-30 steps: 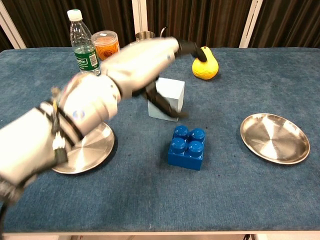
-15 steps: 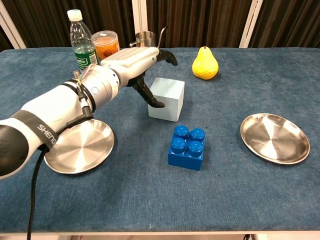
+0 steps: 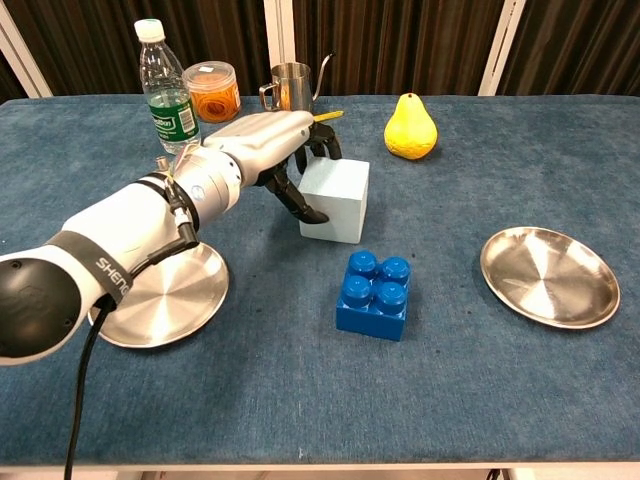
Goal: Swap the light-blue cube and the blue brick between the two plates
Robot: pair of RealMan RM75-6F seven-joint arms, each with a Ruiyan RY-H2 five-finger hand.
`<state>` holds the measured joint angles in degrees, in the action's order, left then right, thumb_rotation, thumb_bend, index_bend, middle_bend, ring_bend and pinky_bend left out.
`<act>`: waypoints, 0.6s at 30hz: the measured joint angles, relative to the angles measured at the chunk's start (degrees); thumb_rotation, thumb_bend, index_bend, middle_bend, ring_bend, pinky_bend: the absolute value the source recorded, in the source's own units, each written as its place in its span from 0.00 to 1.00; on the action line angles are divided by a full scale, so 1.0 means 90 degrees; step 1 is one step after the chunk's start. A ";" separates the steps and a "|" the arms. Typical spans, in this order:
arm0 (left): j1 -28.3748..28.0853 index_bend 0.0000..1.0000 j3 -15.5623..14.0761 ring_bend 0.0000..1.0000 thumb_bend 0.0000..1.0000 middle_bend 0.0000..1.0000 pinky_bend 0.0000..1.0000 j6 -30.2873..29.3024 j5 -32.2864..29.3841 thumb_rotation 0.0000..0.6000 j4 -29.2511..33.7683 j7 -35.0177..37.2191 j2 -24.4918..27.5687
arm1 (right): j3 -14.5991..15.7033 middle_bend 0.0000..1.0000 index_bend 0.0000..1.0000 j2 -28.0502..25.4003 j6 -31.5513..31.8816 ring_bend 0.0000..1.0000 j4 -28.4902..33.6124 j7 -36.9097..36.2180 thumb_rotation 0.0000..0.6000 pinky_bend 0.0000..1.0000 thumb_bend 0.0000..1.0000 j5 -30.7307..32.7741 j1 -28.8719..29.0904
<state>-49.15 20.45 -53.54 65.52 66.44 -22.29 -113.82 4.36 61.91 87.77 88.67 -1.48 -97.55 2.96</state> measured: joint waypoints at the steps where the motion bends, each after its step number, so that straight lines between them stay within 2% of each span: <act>1: 0.0020 0.62 -0.0020 0.40 0.22 0.62 0.11 -0.0046 0.0036 1.00 0.0105 0.0013 0.0048 | 0.0000 0.00 0.00 0.0001 -0.0015 0.00 -0.0002 0.0000 1.00 0.00 0.20 0.0003 0.0002; 5: 0.0201 0.62 -0.0174 0.40 0.21 0.62 0.11 -0.0362 0.0272 1.00 0.0851 -0.0017 0.0423 | -0.0005 0.00 0.00 0.0000 -0.0046 0.00 -0.0013 0.0005 1.00 0.00 0.20 0.0015 0.0003; 11: 0.0742 0.62 -0.0681 0.40 0.22 0.62 0.11 -0.0975 0.0719 1.00 0.2729 -0.0321 0.1573 | -0.0003 0.00 0.00 0.0002 -0.0014 0.00 0.0018 0.0085 1.00 0.00 0.20 -0.0008 -0.0032; 15: 0.1332 0.62 -0.1402 0.40 0.23 0.62 0.11 -0.1415 0.1091 1.00 0.3833 -0.0528 0.2660 | 0.0017 0.00 0.00 0.0033 0.0014 0.00 0.0044 0.0216 1.00 0.00 0.20 -0.0076 -0.0060; 18: 0.1783 0.62 -0.1926 0.40 0.23 0.62 0.11 -0.1705 0.1388 1.00 0.4016 -0.0446 0.3135 | 0.0045 0.00 0.00 0.0061 0.0020 0.00 0.0070 0.0303 1.00 0.00 0.20 -0.0147 -0.0074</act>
<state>-33.11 3.12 -68.89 78.01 102.58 -26.30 -85.60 4.77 62.46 87.95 89.30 1.25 -98.88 2.29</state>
